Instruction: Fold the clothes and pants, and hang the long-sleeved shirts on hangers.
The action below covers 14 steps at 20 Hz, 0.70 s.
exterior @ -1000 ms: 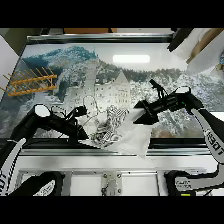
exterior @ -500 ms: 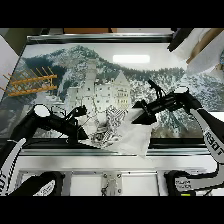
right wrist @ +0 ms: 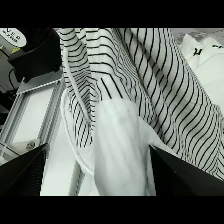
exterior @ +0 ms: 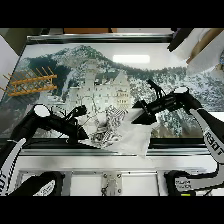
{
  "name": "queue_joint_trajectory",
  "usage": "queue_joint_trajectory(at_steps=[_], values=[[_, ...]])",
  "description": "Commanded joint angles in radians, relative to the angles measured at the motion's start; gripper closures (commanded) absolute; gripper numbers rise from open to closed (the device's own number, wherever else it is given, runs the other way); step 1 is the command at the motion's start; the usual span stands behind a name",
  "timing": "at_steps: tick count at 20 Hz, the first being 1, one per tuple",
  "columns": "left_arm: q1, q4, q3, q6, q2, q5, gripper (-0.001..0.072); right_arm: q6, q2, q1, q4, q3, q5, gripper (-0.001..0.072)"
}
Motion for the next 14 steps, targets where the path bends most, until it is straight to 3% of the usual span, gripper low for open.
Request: queue_joint_trajectory(at_steps=[1, 8, 9, 10, 11, 14], values=[[-0.001, 0.002, 0.001, 0.001, 0.000, -0.002, 0.0696, 0.000, -0.001, 0.001, 0.000, -0.001, 0.000, 0.0005], [-0.001, 0.002, 0.001, 0.001, 0.000, -0.002, 0.0696, 0.001, -0.001, 0.001, 0.000, -0.001, 0.000, 0.0018], [-0.001, 0.002, 0.001, 0.001, 0.000, -0.002, 0.0696, 0.001, -0.001, 0.001, 0.000, -0.001, 0.001, 0.0205], [-0.001, 0.002, 0.001, 0.001, 0.000, -0.002, 0.0696, 0.001, -0.001, 0.001, 0.000, -0.001, 0.001, 0.0561], [-0.001, 0.002, 0.001, 0.001, 0.000, -0.002, 0.0696, 0.003, -0.001, 0.001, 0.000, -0.001, 0.000, 0.0688], [-0.001, 0.002, 0.001, 0.001, 0.000, -0.002, 0.0696, 0.003, -0.001, 0.001, 0.000, -0.001, 0.000, 0.0694]])
